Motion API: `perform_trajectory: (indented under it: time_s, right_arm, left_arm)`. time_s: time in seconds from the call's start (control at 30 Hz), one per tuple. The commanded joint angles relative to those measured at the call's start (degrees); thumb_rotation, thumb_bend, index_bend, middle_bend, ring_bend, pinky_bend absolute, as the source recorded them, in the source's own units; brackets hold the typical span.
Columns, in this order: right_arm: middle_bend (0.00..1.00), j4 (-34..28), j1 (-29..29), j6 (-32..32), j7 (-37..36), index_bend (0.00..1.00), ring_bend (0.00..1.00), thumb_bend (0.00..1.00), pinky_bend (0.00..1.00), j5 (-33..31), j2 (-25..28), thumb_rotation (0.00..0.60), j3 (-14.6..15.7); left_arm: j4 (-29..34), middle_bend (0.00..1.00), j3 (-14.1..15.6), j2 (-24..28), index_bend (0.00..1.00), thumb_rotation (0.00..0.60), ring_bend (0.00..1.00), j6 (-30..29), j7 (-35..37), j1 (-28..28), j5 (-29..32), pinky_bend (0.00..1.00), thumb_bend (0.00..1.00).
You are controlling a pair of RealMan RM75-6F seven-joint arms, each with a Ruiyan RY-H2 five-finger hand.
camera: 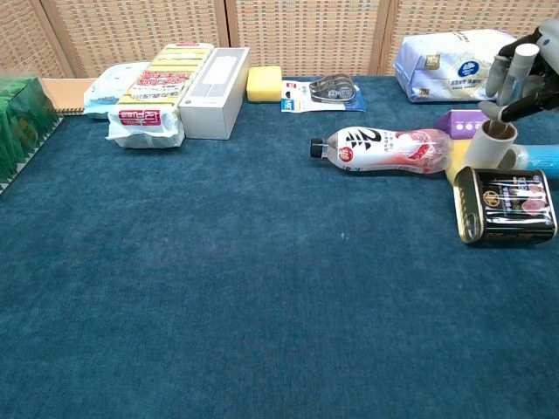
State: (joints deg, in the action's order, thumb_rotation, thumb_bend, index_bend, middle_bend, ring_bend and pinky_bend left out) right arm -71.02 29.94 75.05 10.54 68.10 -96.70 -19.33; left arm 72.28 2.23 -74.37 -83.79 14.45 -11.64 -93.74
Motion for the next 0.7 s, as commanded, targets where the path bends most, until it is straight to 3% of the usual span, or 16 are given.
perform_trajectory:
  time_s: [0.03, 0.23, 0.7]
  right_arm:
    - [0.67, 0.11, 0.2, -0.14, -0.04, 0.59, 0.76, 0.43, 0.82, 0.1, -0.09, 0.6, -0.03]
    - [0.7, 1.22, 0.84, -0.65, -1.32, 0.61, 0.79, 0.43, 0.89, 0.18, -0.56, 0.6, -0.5]
    - [0.73, 3.0, 2.34, -0.95, -2.11, 0.64, 0.82, 0.44, 0.92, -0.18, -1.27, 0.6, -1.89]
  left_arm:
    - [-0.04, 0.0, 0.02, 0.0, 0.0, 0.338, 0.0, 0.08, 0.05, -0.02, 0.02, 0.03, 0.0]
    - [-0.19, 0.0, -0.05, 0.0, 0.0, 0.34, 0.0, 0.15, 0.27, 0.01, 0.22, 0.03, 0.0]
    - [-0.21, 0.0, -0.14, 0.09, 0.0, 0.338, 0.0, 0.28, 0.47, 0.01, 0.4, 0.03, 0.0]
